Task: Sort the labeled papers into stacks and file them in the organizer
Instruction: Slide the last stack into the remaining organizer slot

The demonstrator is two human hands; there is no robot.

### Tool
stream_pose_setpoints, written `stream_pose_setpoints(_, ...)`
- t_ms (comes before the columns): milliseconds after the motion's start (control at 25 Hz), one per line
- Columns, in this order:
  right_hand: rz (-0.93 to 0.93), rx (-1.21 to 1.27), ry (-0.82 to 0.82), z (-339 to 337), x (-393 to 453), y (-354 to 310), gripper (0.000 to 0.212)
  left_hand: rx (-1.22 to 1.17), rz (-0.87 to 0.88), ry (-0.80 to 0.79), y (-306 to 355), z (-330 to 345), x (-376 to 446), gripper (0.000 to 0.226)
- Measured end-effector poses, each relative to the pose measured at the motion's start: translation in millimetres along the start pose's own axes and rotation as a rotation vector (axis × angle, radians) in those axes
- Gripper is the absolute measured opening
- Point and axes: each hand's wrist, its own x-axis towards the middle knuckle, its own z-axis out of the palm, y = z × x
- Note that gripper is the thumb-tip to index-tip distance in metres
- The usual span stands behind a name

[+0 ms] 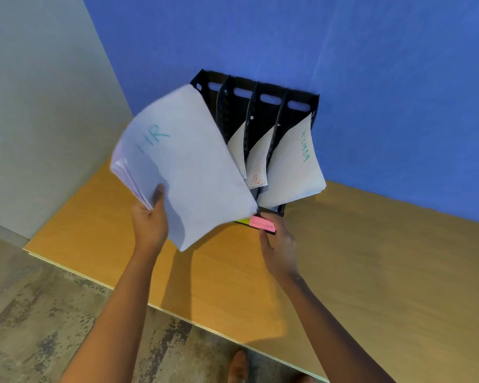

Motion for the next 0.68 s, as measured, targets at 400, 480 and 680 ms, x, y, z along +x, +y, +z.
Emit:
stream_pose_setpoints(400, 0.043, -0.456, -0.155, 4.8, 10.7, 8.1, 0.076, -0.044, 0.182, 0.215, 59.8, 15.5, 41.8, 0.018)
stream_pose_setpoints(480, 0.038, -0.472, -0.171, 4.6, 10.7, 10.8, 0.078, -0.012, 0.213, 0.182, 60.1, 30.7, 50.9, 0.023)
stream_pose_setpoints(680, -0.019, -0.555, -0.197, 1.4, 8.9, 15.3, 0.080, 0.085, 0.270, 0.074, 51.2, 75.2, 83.1, 0.031)
